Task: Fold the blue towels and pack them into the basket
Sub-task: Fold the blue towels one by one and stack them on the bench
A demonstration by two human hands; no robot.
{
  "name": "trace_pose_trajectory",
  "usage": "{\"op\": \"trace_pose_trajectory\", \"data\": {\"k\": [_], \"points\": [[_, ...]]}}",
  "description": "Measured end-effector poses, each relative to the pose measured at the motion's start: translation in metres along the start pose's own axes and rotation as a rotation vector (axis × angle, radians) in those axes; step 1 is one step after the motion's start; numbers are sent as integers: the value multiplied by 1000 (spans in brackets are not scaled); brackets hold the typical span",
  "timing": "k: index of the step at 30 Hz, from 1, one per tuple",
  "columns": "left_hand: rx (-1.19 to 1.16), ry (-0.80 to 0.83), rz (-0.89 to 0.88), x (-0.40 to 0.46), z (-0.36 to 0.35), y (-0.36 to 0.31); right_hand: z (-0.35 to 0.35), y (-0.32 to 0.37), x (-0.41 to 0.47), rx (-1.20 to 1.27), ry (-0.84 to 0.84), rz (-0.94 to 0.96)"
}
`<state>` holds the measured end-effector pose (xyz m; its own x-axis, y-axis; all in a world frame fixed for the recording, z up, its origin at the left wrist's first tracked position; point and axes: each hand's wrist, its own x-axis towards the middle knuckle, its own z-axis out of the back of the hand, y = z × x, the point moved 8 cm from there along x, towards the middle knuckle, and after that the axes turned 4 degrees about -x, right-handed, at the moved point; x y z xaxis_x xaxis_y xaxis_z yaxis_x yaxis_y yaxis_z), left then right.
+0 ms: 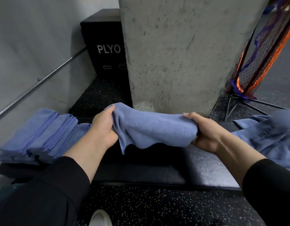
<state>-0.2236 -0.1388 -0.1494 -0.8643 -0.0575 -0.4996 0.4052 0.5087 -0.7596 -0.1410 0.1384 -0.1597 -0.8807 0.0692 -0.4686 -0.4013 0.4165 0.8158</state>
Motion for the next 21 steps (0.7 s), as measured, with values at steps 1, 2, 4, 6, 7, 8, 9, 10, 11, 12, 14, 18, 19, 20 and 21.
{"op": "trace_pose_trajectory", "data": {"k": [1, 2, 4, 6, 7, 8, 9, 10, 11, 12, 14, 18, 19, 20, 21], "points": [[31, 35, 14, -1, -1, 0, 4, -1, 0, -42, -15, 6], [62, 99, 60, -3, -4, 3, 6, 0, -1, -61, -28, 20], [134, 262, 195, -16, -13, 14, 10, 5, 0, -25, -49, 69], [267, 308, 236, -23, -14, 25, 11, 9, -1, 24, -66, 85], [318, 279, 223, -23, -12, 27, 9, 7, -2, 1, -30, 57], [338, 244, 211, -21, -9, 30, 5, 2, -4, -63, 15, 15], [339, 213, 215, -19, -5, 32, 2, -3, -7, -172, 61, -17], [341, 193, 227, -16, -2, 33, 0, -10, -9, -286, 92, -43], [367, 187, 243, -13, 2, 34, 2, -16, -8, -386, 97, -59], [421, 188, 254, -10, 6, 35, 5, -20, -7, -462, 63, -67], [531, 188, 252, -8, 11, 37, 17, -20, 0, -554, -65, -46], [341, 264, 153, -6, -4, 29, 38, 3, 12, -406, -323, 162], [273, 320, 116, -5, -11, 23, 41, 11, 11, -328, -369, 223], [241, 374, 93, -5, -17, 20, 43, 16, 9, -260, -382, 261], [249, 410, 81, -6, -21, 19, 42, 18, 9, -224, -348, 274]]}}
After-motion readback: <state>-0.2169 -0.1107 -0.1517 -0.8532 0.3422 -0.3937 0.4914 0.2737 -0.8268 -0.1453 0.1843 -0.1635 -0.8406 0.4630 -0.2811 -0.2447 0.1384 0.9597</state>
